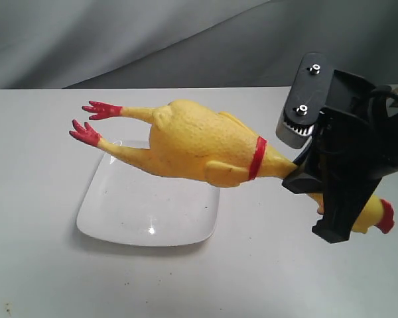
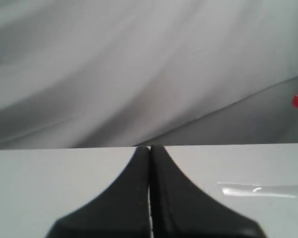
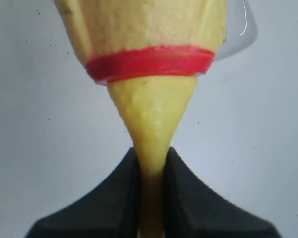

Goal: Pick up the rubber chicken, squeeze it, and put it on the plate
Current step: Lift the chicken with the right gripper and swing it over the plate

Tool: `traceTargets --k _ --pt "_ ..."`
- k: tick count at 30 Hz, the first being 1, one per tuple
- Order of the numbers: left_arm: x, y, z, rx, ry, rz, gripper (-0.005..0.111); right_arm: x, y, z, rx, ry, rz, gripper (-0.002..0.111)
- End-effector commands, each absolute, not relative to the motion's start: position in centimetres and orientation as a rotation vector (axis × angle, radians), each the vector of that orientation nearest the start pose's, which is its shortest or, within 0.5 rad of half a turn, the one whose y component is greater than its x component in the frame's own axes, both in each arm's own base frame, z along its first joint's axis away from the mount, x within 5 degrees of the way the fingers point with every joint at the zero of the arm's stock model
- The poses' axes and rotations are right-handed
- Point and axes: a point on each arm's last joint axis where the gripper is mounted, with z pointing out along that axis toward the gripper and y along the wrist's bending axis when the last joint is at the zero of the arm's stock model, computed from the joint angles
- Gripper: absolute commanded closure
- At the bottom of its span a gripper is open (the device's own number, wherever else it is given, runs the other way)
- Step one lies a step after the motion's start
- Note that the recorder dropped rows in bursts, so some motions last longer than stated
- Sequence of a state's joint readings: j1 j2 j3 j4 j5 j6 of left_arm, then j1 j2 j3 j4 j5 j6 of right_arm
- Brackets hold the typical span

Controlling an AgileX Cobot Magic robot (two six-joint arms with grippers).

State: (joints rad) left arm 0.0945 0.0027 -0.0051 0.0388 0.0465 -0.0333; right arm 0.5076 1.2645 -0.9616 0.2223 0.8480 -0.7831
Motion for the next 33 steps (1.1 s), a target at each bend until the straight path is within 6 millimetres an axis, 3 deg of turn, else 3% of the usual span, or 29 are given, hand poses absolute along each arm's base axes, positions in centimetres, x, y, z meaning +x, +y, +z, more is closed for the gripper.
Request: traceTargets --k 1,2,4,10,14,18,21,23,28,33 --pt "5.5 0.6 21.9 -0.206 1.403 -0.068 0.107 20.8 13.5 30.1 -1.415 2.118 0.194 0.108" --pt "5.5 0.6 21.8 -0.408 1.380 -0.292 0.107 20.9 13.6 30.2 -1.405 2.108 0.190 0.108" --pt "5.5 0.7 21.8 -0.546 1.343 -0.446 0.107 21.0 13.7 30.3 -1.381 2.098 0.204 0.108" --pt "5.5 0.7 21.7 -0.704 1.298 -0.616 0.107 21.0 13.8 30.3 -1.367 2.101 0.218 0.108" --pt "5.7 0.1 20.7 -0.832 1.376 -0.778 0.103 20.9 14.0 30.4 -1.339 2.105 0.261 0.108" --pt "5.6 -1.4 19.7 -0.977 1.485 -1.039 0.069 20.9 14.1 30.5 -1.329 2.106 0.275 0.108" --pt "5.4 -2.2 19.8 -0.972 1.502 -1.161 0.037 20.8 14.2 30.5 -1.320 2.108 0.296 0.108" --pt "5.3 -2.7 20.1 -0.951 1.498 -1.252 0.029 20.6 14.6 30.5 -1.337 2.093 0.302 0.108" --pt "5.1 -3.6 20.9 -0.867 1.472 -1.396 0.034 19.6 16.4 30.7 -1.398 2.020 0.328 0.108" --pt "4.9 -4.0 21.0 -0.826 1.500 -1.420 0.034 19.0 17.4 30.9 -1.364 1.999 0.362 0.108"
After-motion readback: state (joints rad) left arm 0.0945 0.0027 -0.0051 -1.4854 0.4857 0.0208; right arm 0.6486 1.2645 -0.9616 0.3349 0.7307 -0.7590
